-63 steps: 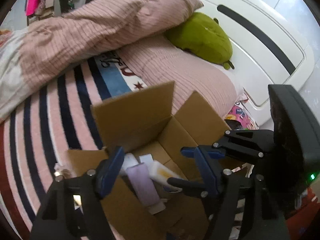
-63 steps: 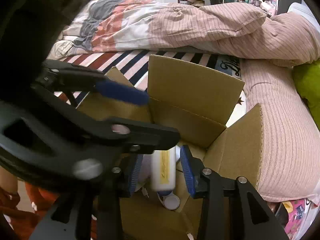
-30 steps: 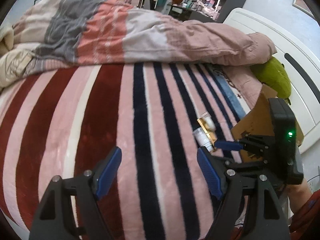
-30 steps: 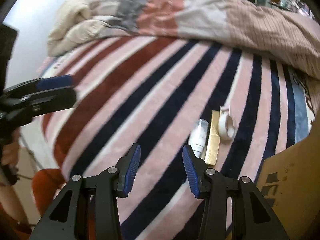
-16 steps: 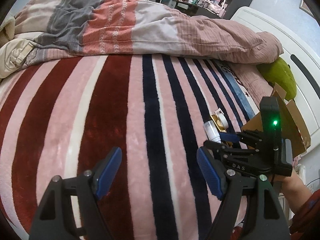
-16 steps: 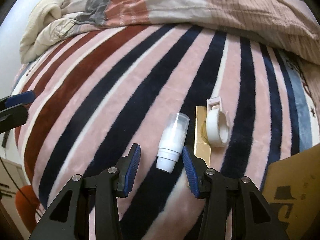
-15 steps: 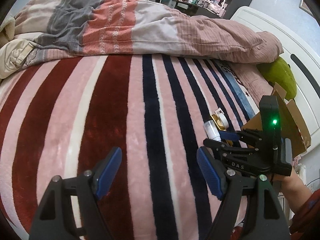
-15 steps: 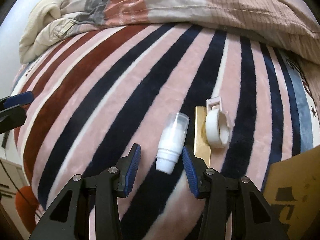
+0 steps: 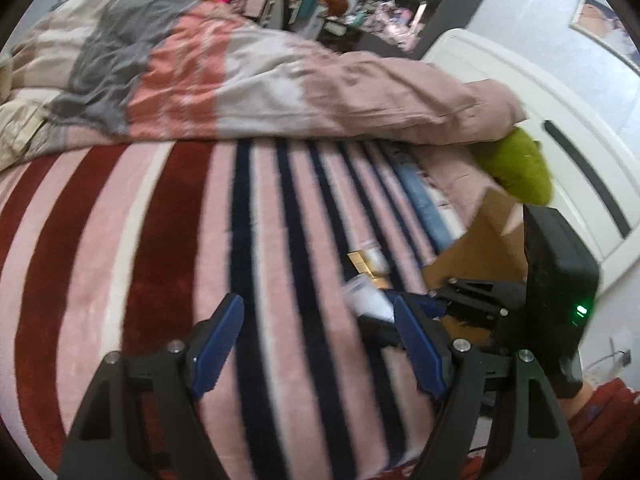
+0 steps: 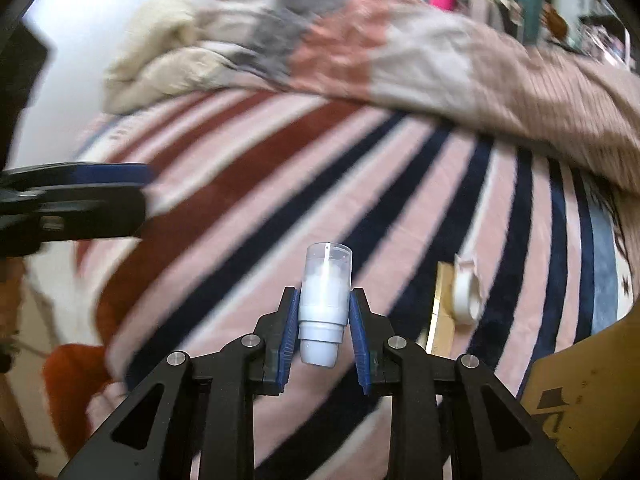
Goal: Organize rigid objects
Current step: 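Carry the white bottle into the cardboard box and open the right tool, then return the right tool and grasp the gold tube, then carry the gold tube into the cardboard box and open the right tool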
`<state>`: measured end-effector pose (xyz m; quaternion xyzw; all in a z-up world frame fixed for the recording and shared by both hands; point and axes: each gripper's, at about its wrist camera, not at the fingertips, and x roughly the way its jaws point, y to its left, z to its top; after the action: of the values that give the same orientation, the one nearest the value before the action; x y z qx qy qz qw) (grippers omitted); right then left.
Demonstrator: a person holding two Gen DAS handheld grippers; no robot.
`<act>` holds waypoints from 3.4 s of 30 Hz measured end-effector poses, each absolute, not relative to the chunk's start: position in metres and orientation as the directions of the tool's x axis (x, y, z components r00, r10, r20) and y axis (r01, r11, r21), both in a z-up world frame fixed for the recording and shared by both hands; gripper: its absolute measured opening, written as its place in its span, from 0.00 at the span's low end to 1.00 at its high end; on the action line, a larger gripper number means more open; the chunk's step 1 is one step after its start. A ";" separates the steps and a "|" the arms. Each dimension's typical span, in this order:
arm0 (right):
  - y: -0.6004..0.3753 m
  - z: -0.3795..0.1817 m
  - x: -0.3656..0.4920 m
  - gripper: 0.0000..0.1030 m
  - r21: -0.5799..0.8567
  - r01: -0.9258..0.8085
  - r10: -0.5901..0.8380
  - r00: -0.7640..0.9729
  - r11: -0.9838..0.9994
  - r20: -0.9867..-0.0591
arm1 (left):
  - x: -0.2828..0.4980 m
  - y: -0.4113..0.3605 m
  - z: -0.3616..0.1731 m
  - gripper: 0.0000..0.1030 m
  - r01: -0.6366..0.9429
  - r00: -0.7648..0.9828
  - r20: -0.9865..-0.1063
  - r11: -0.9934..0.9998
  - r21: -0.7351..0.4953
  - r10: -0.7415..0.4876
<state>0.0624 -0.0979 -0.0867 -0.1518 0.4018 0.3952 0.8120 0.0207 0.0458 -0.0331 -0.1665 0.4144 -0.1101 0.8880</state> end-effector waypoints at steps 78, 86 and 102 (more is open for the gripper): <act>-0.117 -0.145 0.097 0.32 -0.169 -0.555 0.179 0.518 0.814 -0.836 | 0.020 0.074 -0.073 0.73 -0.031 0.617 -0.762 0.962 -0.273 -0.196; -0.116 -0.160 0.112 0.14 -0.137 -0.543 0.189 0.501 0.828 -0.845 | 0.025 0.081 -0.081 0.73 -0.043 0.604 -0.771 0.958 -0.283 -0.201; -0.082 -0.157 0.066 0.13 0.060 -0.721 0.398 0.308 0.690 -0.864 | 0.012 0.075 -0.077 0.73 -0.065 0.582 -0.793 0.962 -0.267 -0.181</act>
<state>0.0664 -0.0820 -0.1572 -0.1723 0.4696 0.3540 0.7902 0.0125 0.0751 -0.0773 -0.1346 0.4562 -0.0329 0.8790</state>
